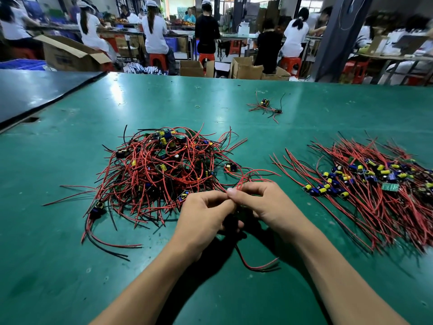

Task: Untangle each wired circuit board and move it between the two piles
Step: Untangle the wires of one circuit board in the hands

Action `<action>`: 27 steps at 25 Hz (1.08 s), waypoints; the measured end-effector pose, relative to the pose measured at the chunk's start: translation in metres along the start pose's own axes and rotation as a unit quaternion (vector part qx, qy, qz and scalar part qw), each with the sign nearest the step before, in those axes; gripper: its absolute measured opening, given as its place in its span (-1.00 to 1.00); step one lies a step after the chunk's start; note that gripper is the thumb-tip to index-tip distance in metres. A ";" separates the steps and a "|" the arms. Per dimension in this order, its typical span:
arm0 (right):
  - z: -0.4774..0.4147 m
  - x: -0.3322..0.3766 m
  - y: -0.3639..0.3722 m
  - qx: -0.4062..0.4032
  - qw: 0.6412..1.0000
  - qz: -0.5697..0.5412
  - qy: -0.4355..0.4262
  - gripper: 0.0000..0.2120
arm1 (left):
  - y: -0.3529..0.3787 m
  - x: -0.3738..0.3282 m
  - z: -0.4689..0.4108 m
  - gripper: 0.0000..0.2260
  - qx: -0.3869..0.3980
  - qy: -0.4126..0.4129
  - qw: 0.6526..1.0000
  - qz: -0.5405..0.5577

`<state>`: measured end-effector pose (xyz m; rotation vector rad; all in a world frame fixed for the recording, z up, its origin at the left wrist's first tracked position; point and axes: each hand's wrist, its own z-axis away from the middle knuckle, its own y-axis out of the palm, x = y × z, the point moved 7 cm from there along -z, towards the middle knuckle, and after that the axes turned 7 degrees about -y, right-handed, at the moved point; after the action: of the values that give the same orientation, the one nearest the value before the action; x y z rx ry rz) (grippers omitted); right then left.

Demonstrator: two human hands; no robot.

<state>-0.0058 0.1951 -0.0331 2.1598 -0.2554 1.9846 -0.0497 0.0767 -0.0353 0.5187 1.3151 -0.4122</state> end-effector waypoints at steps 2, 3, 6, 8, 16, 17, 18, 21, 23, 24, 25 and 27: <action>0.000 -0.006 0.003 -0.006 0.999 -0.027 0.025 -0.77 | -0.003 0.003 -0.002 -0.87 -0.004 -0.021 0.999 0.033; -0.001 -0.009 0.004 -0.006 0.996 -0.074 0.039 -0.77 | -0.003 0.005 -0.004 -0.87 0.008 -0.043 0.997 0.067; -0.004 -0.014 0.002 0.000 0.986 -0.146 0.075 -0.75 | 0.002 0.007 -0.006 -0.93 0.069 -0.084 0.986 0.128; -0.003 -0.016 0.003 0.009 0.989 -0.128 0.071 -0.76 | 0.003 0.008 -0.007 -0.90 0.075 -0.081 0.989 0.096; -0.008 -0.003 -0.016 -0.070 0.988 0.132 -0.043 -0.72 | 0.003 0.008 -0.006 -0.86 0.050 -0.020 0.998 -0.014; -0.008 -0.001 -0.020 -0.105 0.986 0.119 -0.048 -0.72 | 0.004 0.009 -0.005 -0.87 0.063 -0.026 0.998 -0.012; -0.008 0.001 -0.027 -0.145 0.982 0.107 -0.050 -0.71 | 0.007 0.009 -0.004 -0.88 0.078 -0.028 0.996 -0.018; -0.007 0.002 -0.035 -0.219 0.975 -0.018 -0.024 -0.65 | 0.012 0.006 0.000 -0.89 0.102 -0.015 0.994 -0.028; -0.009 -0.004 -0.026 -0.204 0.962 -0.178 0.026 -0.61 | 0.012 0.004 0.000 -0.89 0.100 0.004 0.994 -0.046; -0.010 -0.006 -0.019 -0.179 0.954 -0.237 0.048 -0.61 | 0.013 0.003 0.001 -0.88 0.093 0.019 0.993 -0.071; -0.010 -0.007 -0.016 -0.158 0.951 -0.260 0.058 -0.61 | 0.013 0.002 0.001 -0.88 0.081 0.032 0.992 -0.096; -0.012 -0.008 -0.016 -0.146 0.962 -0.226 0.053 -0.58 | 0.012 0.000 0.001 -0.87 0.055 0.052 0.989 -0.126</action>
<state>-0.0143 0.2133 -0.0407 1.7320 -0.0282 1.6752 -0.0422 0.0858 -0.0341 0.4709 1.4704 -0.6779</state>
